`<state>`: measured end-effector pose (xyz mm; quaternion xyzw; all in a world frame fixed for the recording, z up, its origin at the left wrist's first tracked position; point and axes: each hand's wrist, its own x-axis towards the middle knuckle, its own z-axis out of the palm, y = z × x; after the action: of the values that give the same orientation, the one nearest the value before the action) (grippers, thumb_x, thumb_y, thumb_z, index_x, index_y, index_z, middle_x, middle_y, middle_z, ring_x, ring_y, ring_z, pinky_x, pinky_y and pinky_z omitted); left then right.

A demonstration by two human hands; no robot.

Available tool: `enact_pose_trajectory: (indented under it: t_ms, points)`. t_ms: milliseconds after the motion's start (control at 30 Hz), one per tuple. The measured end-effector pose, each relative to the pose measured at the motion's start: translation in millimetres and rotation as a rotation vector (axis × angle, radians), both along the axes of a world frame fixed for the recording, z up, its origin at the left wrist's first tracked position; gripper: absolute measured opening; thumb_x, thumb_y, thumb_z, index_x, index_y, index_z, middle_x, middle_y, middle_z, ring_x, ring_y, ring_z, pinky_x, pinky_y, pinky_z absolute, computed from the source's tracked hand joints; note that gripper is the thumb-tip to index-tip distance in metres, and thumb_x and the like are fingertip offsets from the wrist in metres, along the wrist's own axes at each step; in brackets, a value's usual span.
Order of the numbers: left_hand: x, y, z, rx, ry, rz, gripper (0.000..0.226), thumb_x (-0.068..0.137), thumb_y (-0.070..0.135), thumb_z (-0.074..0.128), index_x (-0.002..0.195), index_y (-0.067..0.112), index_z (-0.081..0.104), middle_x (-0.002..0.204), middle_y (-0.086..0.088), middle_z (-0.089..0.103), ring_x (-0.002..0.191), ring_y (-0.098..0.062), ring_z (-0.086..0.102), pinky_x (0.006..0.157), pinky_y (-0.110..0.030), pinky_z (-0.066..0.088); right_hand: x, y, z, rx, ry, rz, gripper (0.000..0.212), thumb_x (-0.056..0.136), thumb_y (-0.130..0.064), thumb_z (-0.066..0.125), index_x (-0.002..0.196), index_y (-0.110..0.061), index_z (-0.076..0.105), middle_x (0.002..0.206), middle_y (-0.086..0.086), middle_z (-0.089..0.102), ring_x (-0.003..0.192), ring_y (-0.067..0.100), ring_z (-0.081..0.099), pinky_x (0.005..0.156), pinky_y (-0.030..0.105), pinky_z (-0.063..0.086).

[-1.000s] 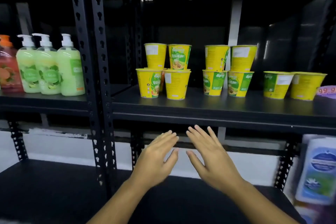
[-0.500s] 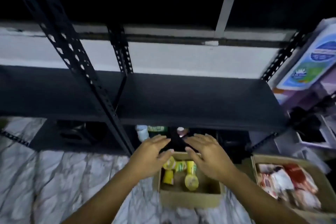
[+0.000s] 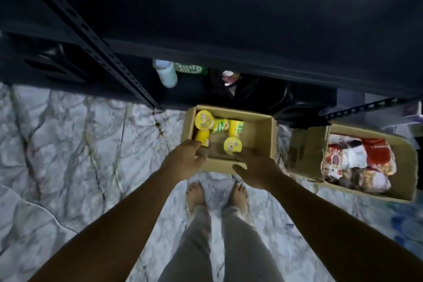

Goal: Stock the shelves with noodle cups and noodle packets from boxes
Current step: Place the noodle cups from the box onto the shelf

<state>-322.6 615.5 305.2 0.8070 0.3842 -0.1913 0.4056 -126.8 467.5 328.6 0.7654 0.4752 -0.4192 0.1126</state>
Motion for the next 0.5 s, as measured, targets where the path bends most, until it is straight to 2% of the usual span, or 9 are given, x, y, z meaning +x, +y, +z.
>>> enact_pose_trajectory:
  t_ms: [67, 133, 233, 300, 367, 433, 500]
  points:
    - [10, 6, -39, -0.013, 0.016, 0.042, 0.061, 0.105, 0.044, 0.051, 0.157, 0.014, 0.039, 0.16, -0.008, 0.038, 0.139, -0.029, 0.047, 0.106, -0.035, 0.044, 6, 2, -41, -0.012, 0.033, -0.047, 0.059, 0.102, -0.06, 0.037, 0.157, -0.038, 0.031, 0.16, 0.008, 0.038, 0.145, 0.035, 0.036, 0.114, 0.051, 0.038]
    - [22, 10, -80, -0.027, 0.004, 0.133, 0.064, 0.102, 0.046, 0.052, 0.156, 0.014, 0.041, 0.159, -0.009, 0.038, 0.139, -0.029, 0.047, 0.105, -0.034, 0.043, 12, 5, -83, 0.003, 0.054, -0.123, 0.071, 0.091, -0.071, 0.029, 0.155, -0.04, 0.035, 0.154, 0.005, 0.045, 0.14, 0.035, 0.043, 0.111, 0.05, 0.042]
    - [44, 16, -150, -0.029, -0.058, 0.3, 0.061, 0.098, 0.044, 0.061, 0.152, 0.019, 0.046, 0.149, -0.011, 0.046, 0.13, -0.03, 0.053, 0.098, -0.034, 0.045, 30, 11, -163, 0.001, 0.104, -0.212, 0.084, 0.077, -0.077, 0.021, 0.153, -0.043, 0.033, 0.144, 0.001, 0.056, 0.131, 0.029, 0.053, 0.105, 0.048, 0.048]
    - [55, 22, -201, -0.028, -0.073, 0.384, 0.061, 0.095, 0.045, 0.064, 0.149, 0.022, 0.047, 0.143, -0.01, 0.051, 0.124, -0.03, 0.056, 0.095, -0.034, 0.047, 44, 20, -212, -0.038, 0.115, -0.217, 0.08, 0.081, -0.076, 0.026, 0.155, -0.044, 0.025, 0.131, 0.003, 0.066, 0.12, 0.029, 0.062, 0.098, 0.044, 0.052]
    - [64, 26, -248, -0.037, -0.097, 0.469, 0.065, 0.093, 0.05, 0.063, 0.15, 0.023, 0.045, 0.143, -0.009, 0.051, 0.125, -0.031, 0.057, 0.096, -0.034, 0.048, 57, 29, -252, -0.039, 0.101, -0.2, 0.073, 0.088, -0.072, 0.036, 0.156, -0.046, 0.022, 0.129, 0.007, 0.066, 0.113, 0.029, 0.065, 0.094, 0.042, 0.054]
    - [73, 27, -287, -0.026, -0.143, 0.555, 0.071, 0.092, 0.049, 0.065, 0.153, 0.02, 0.04, 0.149, -0.011, 0.045, 0.129, -0.031, 0.054, 0.1, -0.036, 0.047, 69, 40, -286, 0.019, 0.072, -0.158, 0.067, 0.095, -0.063, 0.049, 0.156, -0.045, 0.027, 0.14, 0.009, 0.058, 0.123, 0.033, 0.059, 0.1, 0.045, 0.051]
    - [85, 25, -317, 0.024, -0.162, 0.613, 0.076, 0.092, 0.043, 0.07, 0.155, 0.017, 0.035, 0.157, -0.017, 0.031, 0.129, -0.035, 0.052, 0.095, -0.033, 0.045, 79, 51, -320, 0.077, 0.055, -0.115, 0.063, 0.097, -0.055, 0.056, 0.155, -0.043, 0.033, 0.141, 0.012, 0.056, 0.13, 0.035, 0.053, 0.103, 0.046, 0.048]
